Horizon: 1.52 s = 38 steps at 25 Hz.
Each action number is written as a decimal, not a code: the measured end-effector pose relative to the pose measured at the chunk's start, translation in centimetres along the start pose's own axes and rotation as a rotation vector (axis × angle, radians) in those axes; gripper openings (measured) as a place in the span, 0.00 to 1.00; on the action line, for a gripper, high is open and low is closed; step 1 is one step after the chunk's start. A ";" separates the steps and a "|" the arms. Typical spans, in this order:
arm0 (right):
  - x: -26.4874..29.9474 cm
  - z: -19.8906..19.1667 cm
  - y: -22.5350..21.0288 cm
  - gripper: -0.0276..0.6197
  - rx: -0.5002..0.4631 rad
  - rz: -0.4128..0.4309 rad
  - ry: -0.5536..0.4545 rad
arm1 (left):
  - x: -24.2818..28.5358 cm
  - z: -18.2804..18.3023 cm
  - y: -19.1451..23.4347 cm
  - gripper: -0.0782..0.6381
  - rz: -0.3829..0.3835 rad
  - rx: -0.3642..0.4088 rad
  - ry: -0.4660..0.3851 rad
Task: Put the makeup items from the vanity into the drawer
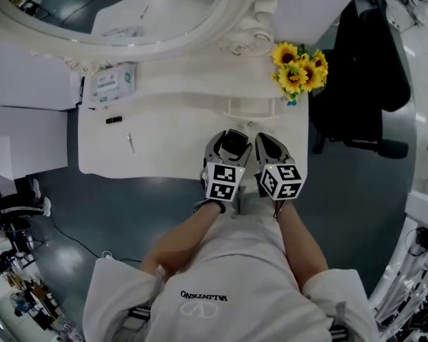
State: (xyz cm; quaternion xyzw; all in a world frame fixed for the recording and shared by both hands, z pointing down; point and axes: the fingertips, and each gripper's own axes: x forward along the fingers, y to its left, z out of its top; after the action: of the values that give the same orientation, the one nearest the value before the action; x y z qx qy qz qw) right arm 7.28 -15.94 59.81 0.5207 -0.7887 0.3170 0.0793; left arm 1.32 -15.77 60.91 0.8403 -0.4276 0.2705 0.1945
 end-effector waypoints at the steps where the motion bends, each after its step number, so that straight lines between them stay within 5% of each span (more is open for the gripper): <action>1: -0.1 0.2 -0.1 0.06 0.000 0.000 -0.004 | 0.0 0.2 -0.1 0.58 0.002 0.001 -0.003; 19: 1.3 5.1 -1.9 0.06 -0.029 0.018 -0.058 | 3.0 6.0 1.0 0.58 0.054 -0.026 -0.051; 38: 2.9 6.5 -3.5 0.06 -0.028 0.016 -0.045 | 6.2 7.1 1.8 0.58 0.073 -0.042 -0.014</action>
State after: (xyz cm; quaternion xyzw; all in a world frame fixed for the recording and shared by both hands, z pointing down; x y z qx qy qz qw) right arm 10.33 -22.90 57.48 0.5203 -0.7987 0.2949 0.0662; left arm 4.89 -24.57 59.43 0.8217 -0.4650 0.2628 0.1990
